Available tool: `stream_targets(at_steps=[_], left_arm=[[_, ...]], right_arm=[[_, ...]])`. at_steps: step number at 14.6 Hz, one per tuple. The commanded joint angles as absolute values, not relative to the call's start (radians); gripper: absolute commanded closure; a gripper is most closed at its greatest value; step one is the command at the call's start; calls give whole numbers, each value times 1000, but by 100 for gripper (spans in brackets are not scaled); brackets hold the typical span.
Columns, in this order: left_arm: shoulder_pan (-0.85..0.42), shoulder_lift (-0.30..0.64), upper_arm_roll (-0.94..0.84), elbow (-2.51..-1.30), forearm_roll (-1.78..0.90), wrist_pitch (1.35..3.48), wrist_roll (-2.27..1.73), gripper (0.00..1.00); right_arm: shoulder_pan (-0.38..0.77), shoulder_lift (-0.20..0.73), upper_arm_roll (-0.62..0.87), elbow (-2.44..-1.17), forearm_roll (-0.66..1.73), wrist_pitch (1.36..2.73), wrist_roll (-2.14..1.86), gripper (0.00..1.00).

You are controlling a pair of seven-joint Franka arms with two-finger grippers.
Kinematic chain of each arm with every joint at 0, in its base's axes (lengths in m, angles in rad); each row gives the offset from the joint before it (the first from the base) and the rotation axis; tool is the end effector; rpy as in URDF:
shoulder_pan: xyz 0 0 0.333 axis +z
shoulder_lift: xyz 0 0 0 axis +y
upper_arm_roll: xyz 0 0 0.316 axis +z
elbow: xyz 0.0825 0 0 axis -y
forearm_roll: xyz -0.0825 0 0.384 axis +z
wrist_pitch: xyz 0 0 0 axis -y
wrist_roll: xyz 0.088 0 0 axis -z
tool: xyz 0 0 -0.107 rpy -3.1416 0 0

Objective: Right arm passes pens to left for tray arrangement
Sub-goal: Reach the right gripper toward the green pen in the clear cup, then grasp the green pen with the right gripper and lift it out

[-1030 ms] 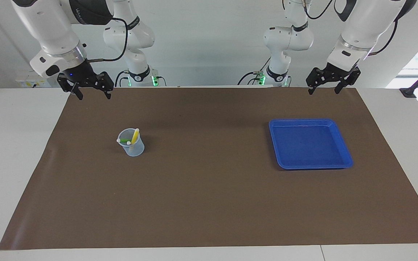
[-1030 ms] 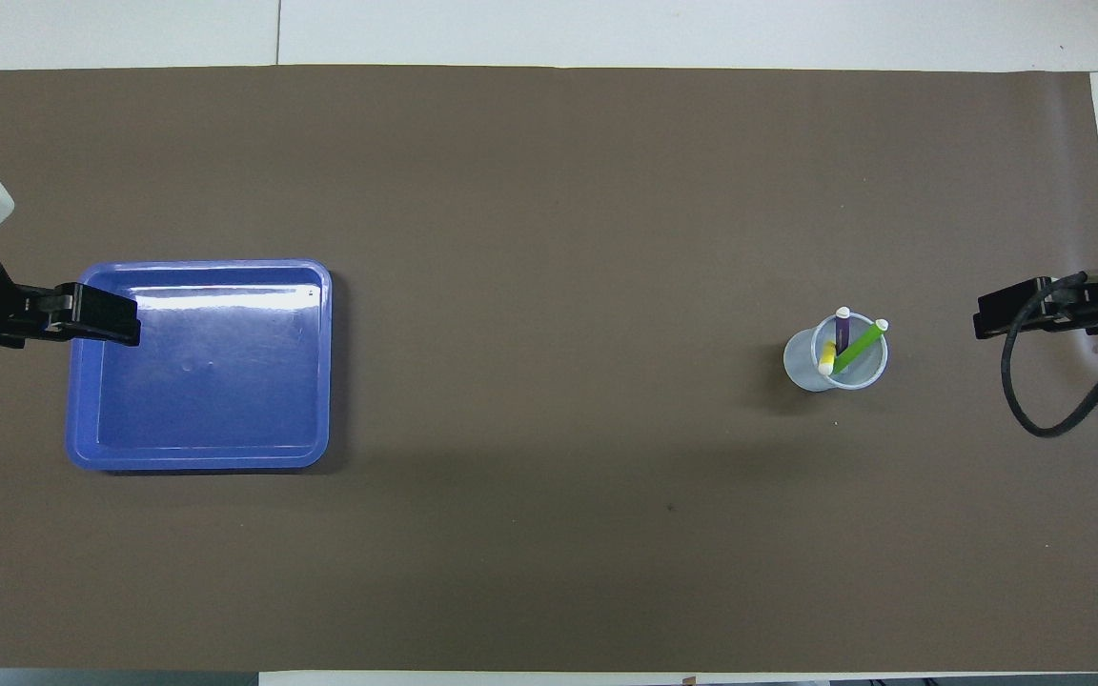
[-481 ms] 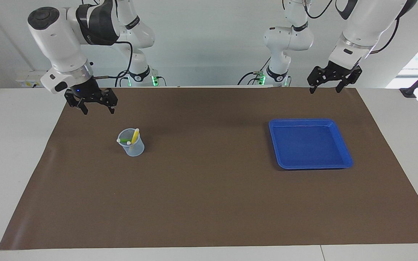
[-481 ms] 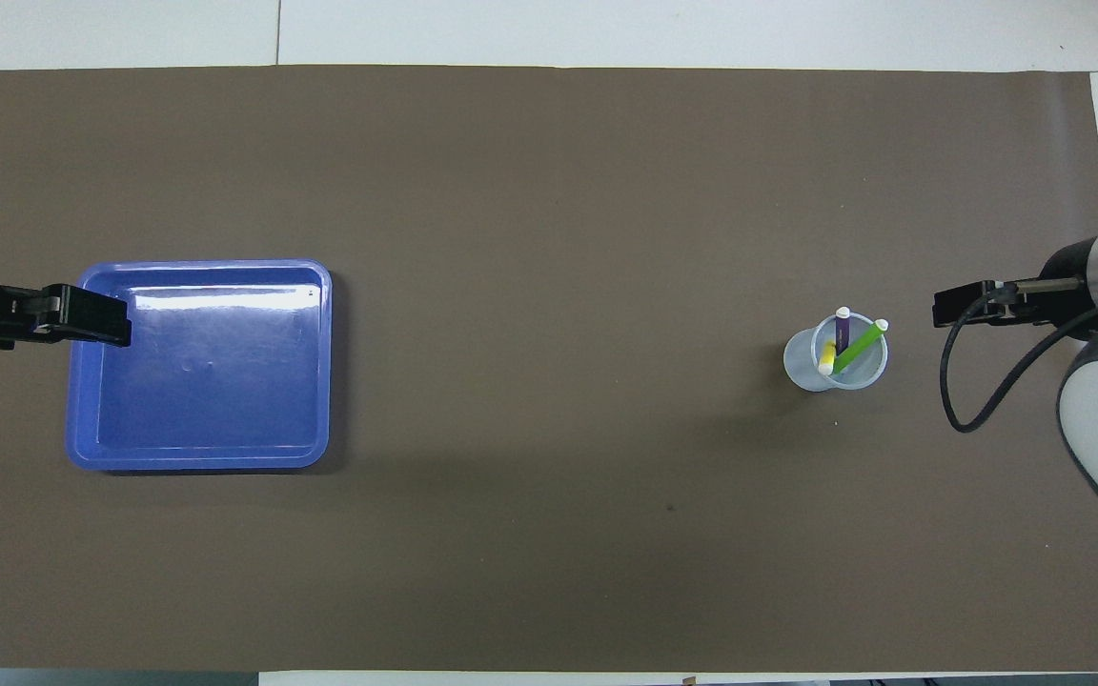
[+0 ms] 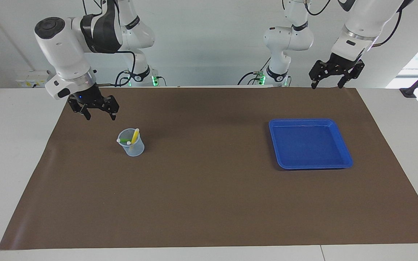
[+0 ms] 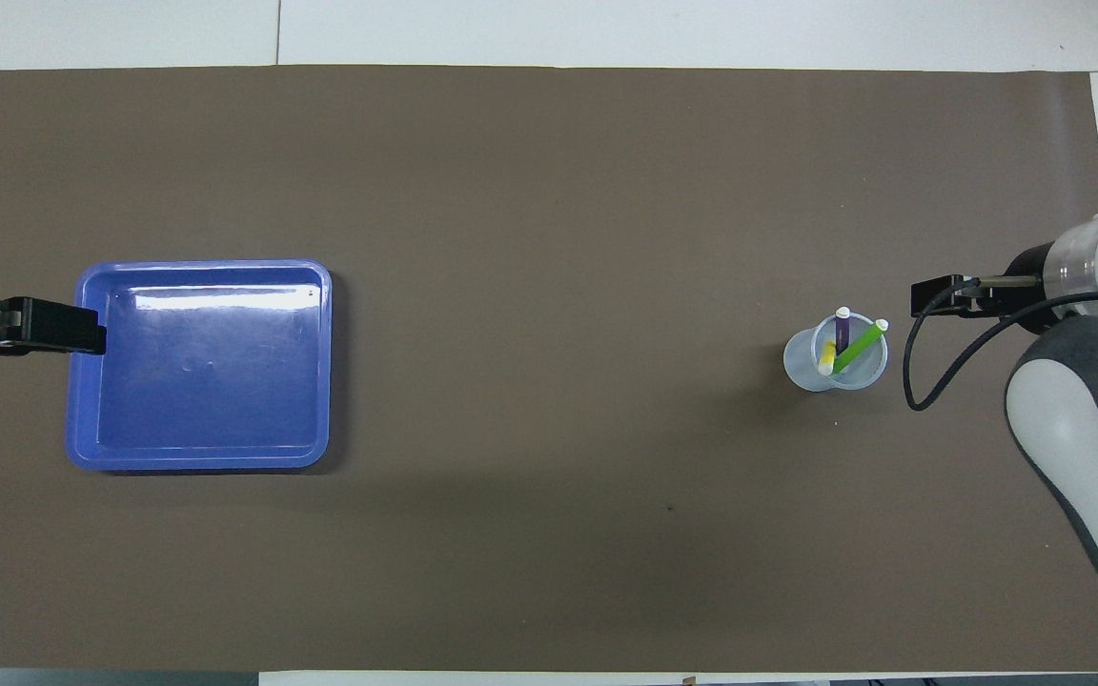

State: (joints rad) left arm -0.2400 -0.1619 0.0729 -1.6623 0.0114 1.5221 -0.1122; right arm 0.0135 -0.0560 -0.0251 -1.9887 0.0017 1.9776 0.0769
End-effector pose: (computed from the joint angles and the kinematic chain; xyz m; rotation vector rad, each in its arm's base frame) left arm 0.4920 -0.0783 0.6622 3.1369 -0.0864 0.0330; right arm 0.5457 -0.0064 0.4914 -3.1333 0.1397 -0.0702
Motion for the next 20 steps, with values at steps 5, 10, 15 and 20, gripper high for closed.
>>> stream_targets(at_steps=[5,10,15,20], left_arm=[[-224,-222,69,-1703,-2,1470,-137,0],[-224,-291,69,-1824,-2,1496,-126,0],[-224,-307,69,-1853,-2,1506,-133,0],[-224,-313,69,-1864,-2,1509,-140,0]], right_arm=[[6,-26,-23,-2143,23,2170,153,18],[14,9,-20,-2177,23,2258,216,25],[18,6,-5,-2200,23,2284,267,29],[18,5,-2,-2220,23,2336,279,46]])
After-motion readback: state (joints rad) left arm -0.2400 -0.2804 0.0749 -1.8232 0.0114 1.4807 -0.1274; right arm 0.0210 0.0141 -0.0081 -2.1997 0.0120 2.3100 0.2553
